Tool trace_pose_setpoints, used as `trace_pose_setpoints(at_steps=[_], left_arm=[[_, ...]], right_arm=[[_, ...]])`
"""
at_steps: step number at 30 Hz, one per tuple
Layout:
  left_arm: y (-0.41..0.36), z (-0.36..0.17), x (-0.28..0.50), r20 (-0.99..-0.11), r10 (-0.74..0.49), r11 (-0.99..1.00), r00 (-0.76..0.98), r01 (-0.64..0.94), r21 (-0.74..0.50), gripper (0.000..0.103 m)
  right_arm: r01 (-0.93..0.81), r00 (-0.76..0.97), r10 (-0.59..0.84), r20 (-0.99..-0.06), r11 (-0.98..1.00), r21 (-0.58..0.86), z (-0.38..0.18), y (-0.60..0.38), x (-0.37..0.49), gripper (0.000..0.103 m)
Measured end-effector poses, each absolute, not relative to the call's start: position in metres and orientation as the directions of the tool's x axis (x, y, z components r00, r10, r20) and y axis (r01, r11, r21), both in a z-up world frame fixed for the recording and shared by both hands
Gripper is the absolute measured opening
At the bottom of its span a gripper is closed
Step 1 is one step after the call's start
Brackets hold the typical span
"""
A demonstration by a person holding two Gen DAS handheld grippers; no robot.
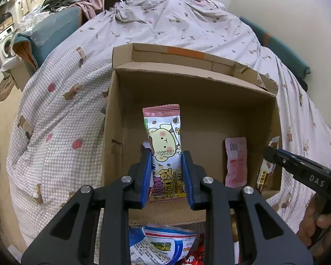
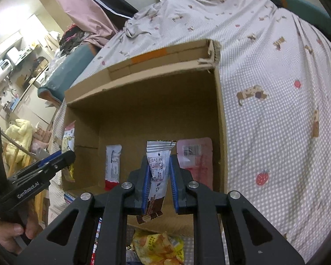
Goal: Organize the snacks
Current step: 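Carry both snacks into the box and open both tools to release, then withdraw both tools from the box toward the snack pile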
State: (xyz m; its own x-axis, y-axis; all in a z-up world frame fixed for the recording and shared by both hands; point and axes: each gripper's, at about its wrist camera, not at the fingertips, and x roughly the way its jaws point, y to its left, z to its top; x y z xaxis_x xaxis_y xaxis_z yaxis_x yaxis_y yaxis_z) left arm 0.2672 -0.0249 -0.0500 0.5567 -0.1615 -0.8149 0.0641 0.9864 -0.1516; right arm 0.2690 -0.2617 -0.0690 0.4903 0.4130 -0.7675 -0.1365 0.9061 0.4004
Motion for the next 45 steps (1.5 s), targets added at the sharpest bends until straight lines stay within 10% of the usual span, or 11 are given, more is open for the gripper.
trace_pose_setpoints(at_steps=[10,18,28,30,33,40,45], left_arm=[[-0.027,-0.056,0.266,-0.831,-0.165,0.986,0.532,0.069,-0.151,0.027],[-0.030,-0.049,0.260,-0.812,-0.177,0.984,0.556,0.087,-0.155,0.072],[-0.031,-0.039,0.257,-0.794,-0.184,0.983,0.580,0.096,-0.157,0.078],[-0.030,-0.037,0.256,-0.791,-0.185,0.982,0.583,0.092,-0.163,0.078],[-0.027,-0.035,0.253,-0.787,-0.188,0.982,0.588,0.088,-0.169,0.078],[-0.021,-0.021,0.238,-0.757,-0.160,0.987,0.634,0.087,-0.136,0.079],[-0.014,-0.013,0.227,-0.746,-0.155,0.987,0.647,0.066,-0.148,0.099]], right_arm=[[-0.135,0.468,0.424,-0.775,0.902,0.411,-0.071,-0.259,0.269,0.018],[-0.123,0.464,0.433,-0.773,0.896,0.428,-0.072,-0.263,0.271,0.021],[-0.142,0.485,0.454,-0.748,0.884,0.445,-0.064,-0.263,0.269,0.022],[-0.133,0.488,0.460,-0.742,0.879,0.457,-0.062,-0.266,0.270,0.031],[-0.125,0.503,0.467,-0.727,0.872,0.473,-0.060,-0.269,0.269,0.073],[-0.140,0.533,0.473,-0.701,0.867,0.478,-0.048,-0.271,0.261,0.081],[-0.151,0.553,0.476,-0.684,0.865,0.479,-0.037,-0.275,0.249,0.088]])
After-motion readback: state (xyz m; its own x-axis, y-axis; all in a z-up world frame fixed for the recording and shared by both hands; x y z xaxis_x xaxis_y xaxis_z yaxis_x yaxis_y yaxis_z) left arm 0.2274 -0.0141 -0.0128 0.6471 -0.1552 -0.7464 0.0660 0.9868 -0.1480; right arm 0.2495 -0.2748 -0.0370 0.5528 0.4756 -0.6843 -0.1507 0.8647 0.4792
